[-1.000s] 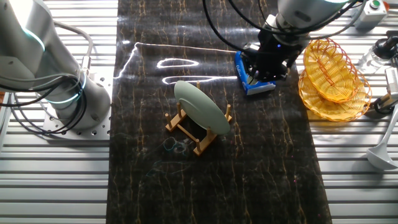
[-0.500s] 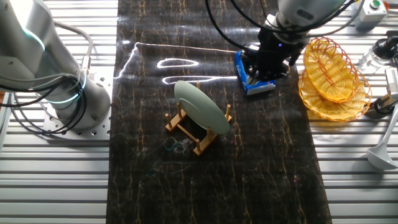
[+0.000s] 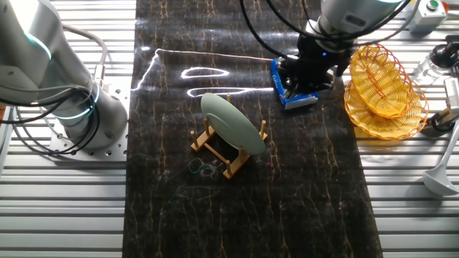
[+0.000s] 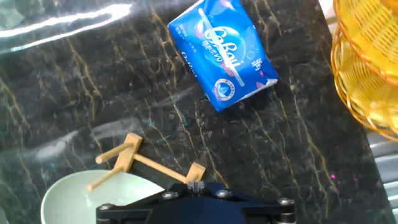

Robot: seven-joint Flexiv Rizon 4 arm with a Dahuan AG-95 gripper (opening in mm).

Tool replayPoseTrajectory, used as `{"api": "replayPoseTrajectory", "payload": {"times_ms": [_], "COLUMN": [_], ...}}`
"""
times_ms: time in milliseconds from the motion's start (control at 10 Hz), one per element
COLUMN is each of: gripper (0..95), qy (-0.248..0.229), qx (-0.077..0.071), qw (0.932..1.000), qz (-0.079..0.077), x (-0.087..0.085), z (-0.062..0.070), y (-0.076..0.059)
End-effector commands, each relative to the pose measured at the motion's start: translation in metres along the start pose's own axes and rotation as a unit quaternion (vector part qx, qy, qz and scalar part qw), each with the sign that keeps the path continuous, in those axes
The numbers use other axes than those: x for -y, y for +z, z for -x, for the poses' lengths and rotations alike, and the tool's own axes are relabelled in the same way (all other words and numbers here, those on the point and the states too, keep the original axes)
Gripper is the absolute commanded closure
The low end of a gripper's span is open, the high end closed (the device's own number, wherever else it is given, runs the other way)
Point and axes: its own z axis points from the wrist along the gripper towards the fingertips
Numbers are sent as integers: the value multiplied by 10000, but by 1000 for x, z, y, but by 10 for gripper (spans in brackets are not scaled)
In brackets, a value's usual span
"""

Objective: Take the dish off the dish rack

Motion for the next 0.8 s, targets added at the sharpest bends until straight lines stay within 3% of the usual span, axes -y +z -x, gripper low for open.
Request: {"api": "replayPoseTrajectory", "payload": {"times_ms": [100,500,800], "gripper": [950,950,950], "qy": [-288,-792,-714], "qx": [-8,-168,-174], "qw": [9996,9967,9973], "qz": [-22,-102,-90], "x": [1,1,1], "z": [0,0,0], "y": [0,0,0]}}
